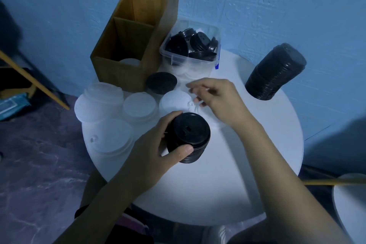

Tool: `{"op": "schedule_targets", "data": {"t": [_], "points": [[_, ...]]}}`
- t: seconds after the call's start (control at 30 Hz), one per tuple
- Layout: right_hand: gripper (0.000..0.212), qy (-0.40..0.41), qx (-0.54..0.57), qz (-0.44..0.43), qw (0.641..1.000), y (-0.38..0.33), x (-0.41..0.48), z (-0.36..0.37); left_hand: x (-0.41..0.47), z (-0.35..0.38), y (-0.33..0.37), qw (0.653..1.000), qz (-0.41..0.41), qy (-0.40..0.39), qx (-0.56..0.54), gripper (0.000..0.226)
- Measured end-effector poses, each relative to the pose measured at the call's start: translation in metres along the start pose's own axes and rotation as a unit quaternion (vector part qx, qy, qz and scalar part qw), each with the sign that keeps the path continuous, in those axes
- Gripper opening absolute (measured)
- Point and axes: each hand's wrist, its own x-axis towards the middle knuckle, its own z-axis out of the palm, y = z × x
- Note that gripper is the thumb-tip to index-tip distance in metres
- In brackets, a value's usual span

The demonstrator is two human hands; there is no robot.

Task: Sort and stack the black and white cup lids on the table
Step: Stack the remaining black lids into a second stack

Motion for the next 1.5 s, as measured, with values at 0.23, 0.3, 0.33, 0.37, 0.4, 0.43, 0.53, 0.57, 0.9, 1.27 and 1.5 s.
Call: {"op": "schedule_targets", "data": {"t": [0.23, 0.3, 0.33, 0.37, 0.4, 0.43, 0.53, 0.57, 0.9, 1.27, 1.5], "points": [[0.036, -0.084, -0.231, -0.085, 0.966, 0.004, 0.061, 0.030, 0.001, -0.003, 0.001, 1.000, 0.000, 0.005, 0.018, 0.063], [0.028, -0.082, -0.241, -0.093, 0.963, 0.004, 0.064, 0.029, 0.001, -0.003, 0.000, 1.000, 0.003, 0.001, 0.020, 0.063], [0.025, -0.073, -0.234, -0.095, 0.965, 0.005, 0.064, 0.028, 0.001, -0.003, 0.000, 1.000, 0.005, 0.002, 0.021, 0.063], [0.023, -0.061, -0.218, -0.092, 0.970, 0.005, 0.061, 0.025, 0.001, -0.003, -0.001, 1.000, 0.006, 0.005, 0.022, 0.063], [0.021, -0.050, -0.190, -0.084, 0.977, 0.007, 0.058, 0.022, 0.001, -0.002, -0.001, 1.000, 0.005, 0.008, 0.023, 0.063], [0.019, -0.042, -0.150, -0.068, 0.985, 0.008, 0.054, 0.017, 0.002, -0.002, -0.001, 1.000, 0.005, 0.010, 0.022, 0.063], [0.002, -0.036, 0.048, 0.012, 0.998, 0.007, 0.028, -0.005, 0.002, 0.000, 0.000, 1.000, 0.005, 0.010, 0.017, 0.062], [0.005, -0.030, 0.105, 0.034, 0.993, 0.006, 0.014, -0.013, 0.002, 0.001, 0.001, 1.000, 0.003, 0.008, 0.016, 0.062], [0.021, 0.033, 0.375, 0.181, 0.908, -0.005, -0.110, -0.059, 0.003, 0.017, 0.008, 0.999, 0.004, -0.025, 0.023, 0.062], [0.021, 0.039, 0.136, 0.119, 0.983, -0.019, -0.122, -0.035, 0.009, 0.030, 0.018, 0.999, 0.016, -0.026, 0.034, 0.063], [0.053, -0.040, 0.128, 0.080, 0.988, -0.019, -0.127, -0.036, 0.008, 0.030, 0.018, 0.999, 0.015, -0.038, 0.031, 0.065]]}}
